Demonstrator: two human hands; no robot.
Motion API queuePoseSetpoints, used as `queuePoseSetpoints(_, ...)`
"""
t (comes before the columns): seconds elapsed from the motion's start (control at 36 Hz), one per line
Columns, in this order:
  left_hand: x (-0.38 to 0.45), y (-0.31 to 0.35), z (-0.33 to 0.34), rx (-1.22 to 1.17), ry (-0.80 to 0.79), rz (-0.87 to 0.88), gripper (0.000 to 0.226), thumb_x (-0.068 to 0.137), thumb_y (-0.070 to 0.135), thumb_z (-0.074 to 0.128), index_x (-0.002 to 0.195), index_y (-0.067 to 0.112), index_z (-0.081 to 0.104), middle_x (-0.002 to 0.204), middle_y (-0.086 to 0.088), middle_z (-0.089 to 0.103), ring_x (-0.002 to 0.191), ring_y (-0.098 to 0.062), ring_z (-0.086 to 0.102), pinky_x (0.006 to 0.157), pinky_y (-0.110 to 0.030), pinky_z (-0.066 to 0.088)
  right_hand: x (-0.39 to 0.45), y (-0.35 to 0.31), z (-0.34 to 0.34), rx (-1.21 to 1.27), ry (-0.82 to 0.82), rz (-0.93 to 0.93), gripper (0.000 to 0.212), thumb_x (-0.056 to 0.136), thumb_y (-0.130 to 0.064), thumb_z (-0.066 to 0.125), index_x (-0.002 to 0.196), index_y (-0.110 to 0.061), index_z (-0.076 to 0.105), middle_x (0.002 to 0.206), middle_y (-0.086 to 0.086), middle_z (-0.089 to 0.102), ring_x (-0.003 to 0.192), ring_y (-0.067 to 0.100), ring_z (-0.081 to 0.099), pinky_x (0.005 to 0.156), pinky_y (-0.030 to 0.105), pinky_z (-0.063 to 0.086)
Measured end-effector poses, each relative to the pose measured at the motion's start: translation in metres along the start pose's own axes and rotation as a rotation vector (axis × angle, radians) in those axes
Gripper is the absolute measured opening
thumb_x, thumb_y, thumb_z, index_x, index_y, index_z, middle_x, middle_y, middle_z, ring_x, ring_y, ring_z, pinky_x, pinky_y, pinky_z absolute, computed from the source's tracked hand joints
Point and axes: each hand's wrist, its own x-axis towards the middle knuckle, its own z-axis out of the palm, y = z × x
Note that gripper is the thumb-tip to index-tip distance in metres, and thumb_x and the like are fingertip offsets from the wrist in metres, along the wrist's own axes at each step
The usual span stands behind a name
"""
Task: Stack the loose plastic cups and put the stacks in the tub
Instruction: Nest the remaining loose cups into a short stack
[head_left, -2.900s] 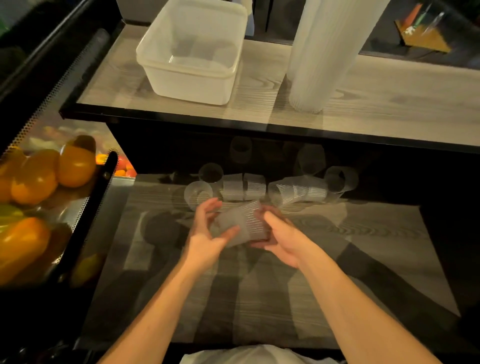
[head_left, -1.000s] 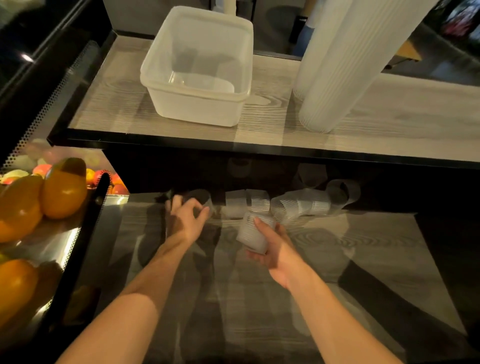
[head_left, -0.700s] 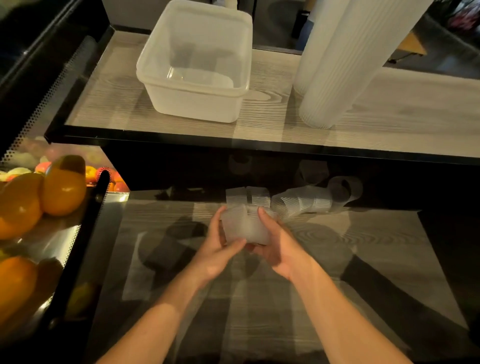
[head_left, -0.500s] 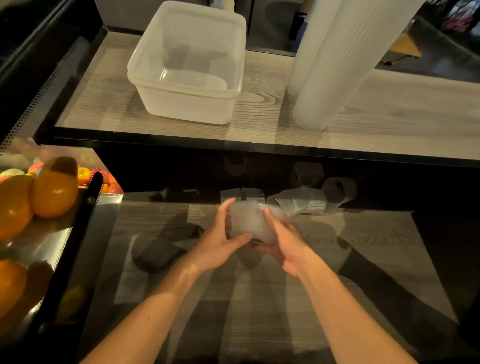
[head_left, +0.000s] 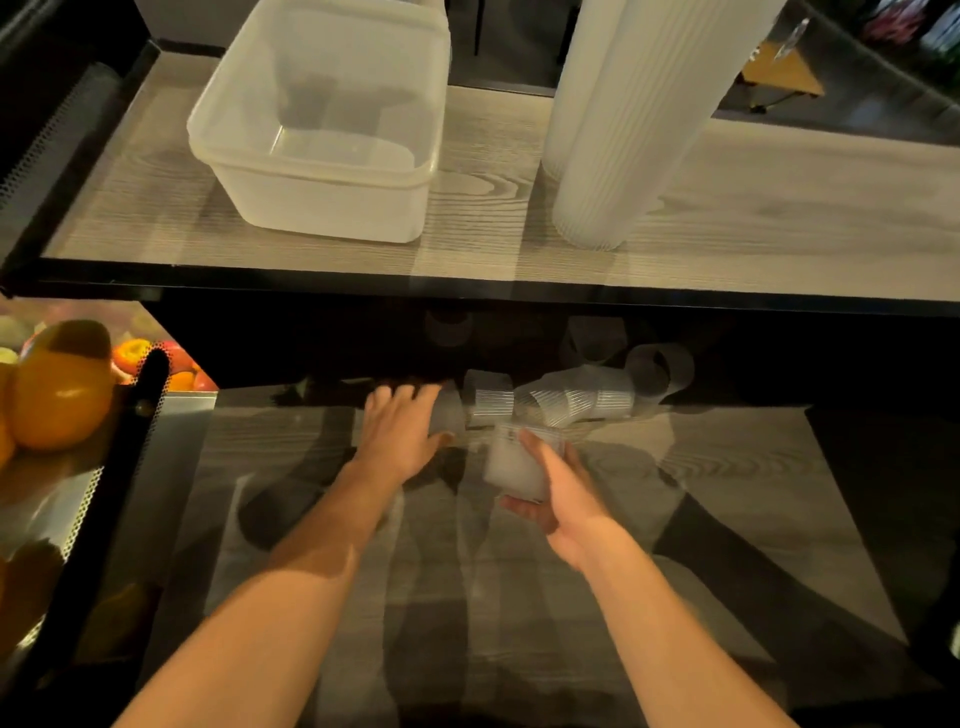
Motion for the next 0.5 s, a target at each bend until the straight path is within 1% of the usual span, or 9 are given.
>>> queuePoseSetpoints(0.06, -0.004, -0.013, -0.003, -0.176, -0.003, -0.004, 0.065, 0.084, 0.053, 0.065, 0.142, 0.034, 0.042, 0.126, -0.002, 0.052, 0.116, -0.027, 0.043, 0.102, -0.038, 0.037, 0.001, -0.002, -0.003, 0.057, 0.008, 0.013, 0.034, 0.092, -0.032, 0.074, 0.122, -0.027, 0.059, 0.121, 0.013, 0.068, 0.104, 0.03, 0.069, 0.08, 0.047, 0.06)
queuePoseSetpoints(0.08, -0.01, -0.019, -0.008, -0.352, -0.044, -0.006, 0.064, 0.082, 0.051, 0.069, 0.14, 0.037, 0.043, 0.123, 0.002, 0.05, 0.115, -0.022, 0.044, 0.101, -0.037, 0.039, 0.003, -0.003, -0.005, 0.076, 0.013, 0.012, 0.031, 0.093, -0.032, 0.073, 0.12, -0.027, 0.06, 0.12, 0.014, 0.069, 0.102, 0.03, 0.07, 0.08, 0.047, 0.06)
queuePoseSetpoints(0.14, -0.026, -0.021, -0.02, -0.793, -0.195, -0.028, 0.065, 0.083, 0.04, 0.074, 0.14, 0.04, 0.042, 0.12, 0.013, 0.048, 0.114, -0.009, 0.05, 0.097, -0.03, 0.047, 0.006, -0.003, -0.007, 0.066, 0.014, 0.001, 0.033, 0.092, -0.034, 0.073, 0.121, -0.026, 0.061, 0.12, 0.013, 0.072, 0.102, 0.029, 0.072, 0.084, 0.05, 0.06)
queuePoseSetpoints(0.19, -0.041, -0.01, -0.029, -1.028, -0.32, -0.014, 0.072, 0.084, 0.029, 0.075, 0.144, 0.038, 0.037, 0.119, 0.021, 0.051, 0.11, -0.001, 0.056, 0.091, -0.022, 0.049, 0.009, -0.002, -0.008, 0.01, -0.008, -0.005, 0.044, 0.088, -0.037, 0.077, 0.127, -0.025, 0.062, 0.125, 0.011, 0.072, 0.11, 0.03, 0.071, 0.091, 0.052, 0.058)
queuePoseSetpoints(0.31, -0.052, 0.02, -0.018, -1.089, -0.244, 0.002, 0.059, 0.085, 0.021, 0.074, 0.134, 0.034, 0.045, 0.118, 0.017, 0.057, 0.111, 0.0, 0.057, 0.092, -0.021, 0.051, 0.005, 0.001, -0.002, -0.094, -0.107, 0.031, 0.082, 0.065, -0.045, 0.087, 0.14, -0.024, 0.058, 0.13, 0.008, 0.071, 0.115, 0.028, 0.071, 0.088, 0.048, 0.061)
queuePoseSetpoints(0.36, -0.056, 0.035, -0.008, -1.05, -0.201, 0.047, 0.048, 0.087, 0.024, 0.072, 0.128, 0.035, 0.049, 0.12, 0.013, 0.055, 0.11, -0.001, 0.055, 0.088, -0.018, 0.049, 0.0, 0.001, -0.002, -0.095, -0.123, 0.059, 0.093, 0.058, -0.047, 0.091, 0.141, -0.023, 0.058, 0.129, 0.009, 0.071, 0.115, 0.028, 0.071, 0.085, 0.045, 0.063)
queuePoseSetpoints(0.39, -0.056, 0.041, -0.004, -1.034, -0.194, 0.069, 0.042, 0.089, 0.026, 0.069, 0.125, 0.038, 0.05, 0.122, 0.011, 0.054, 0.111, -0.003, 0.054, 0.088, -0.018, 0.048, -0.001, 0.001, -0.004, -0.087, -0.12, 0.064, 0.091, 0.058, -0.045, 0.091, 0.14, -0.022, 0.058, 0.128, 0.01, 0.071, 0.115, 0.027, 0.071, 0.085, 0.045, 0.063)
queuePoseSetpoints(0.44, -0.052, 0.051, 0.003, -1.05, -0.123, 0.076, 0.032, 0.095, 0.028, 0.06, 0.123, 0.041, 0.051, 0.128, 0.006, 0.05, 0.117, -0.01, 0.052, 0.095, -0.025, 0.046, -0.005, 0.001, -0.01, -0.053, -0.11, 0.059, 0.076, 0.068, -0.037, 0.086, 0.137, -0.02, 0.059, 0.127, 0.009, 0.071, 0.114, 0.027, 0.07, 0.087, 0.047, 0.063)
queuePoseSetpoints(0.5, -0.039, 0.058, 0.008, -1.037, 0.06, -0.076, 0.034, 0.097, 0.038, 0.054, 0.13, 0.04, 0.048, 0.132, 0.004, 0.045, 0.118, -0.013, 0.05, 0.099, -0.031, 0.043, -0.007, 0.0, -0.016, -0.014, -0.08, 0.042, 0.056, 0.081, -0.03, 0.082, 0.132, -0.023, 0.059, 0.127, 0.009, 0.07, 0.115, 0.027, 0.068, 0.085, 0.047, 0.063)
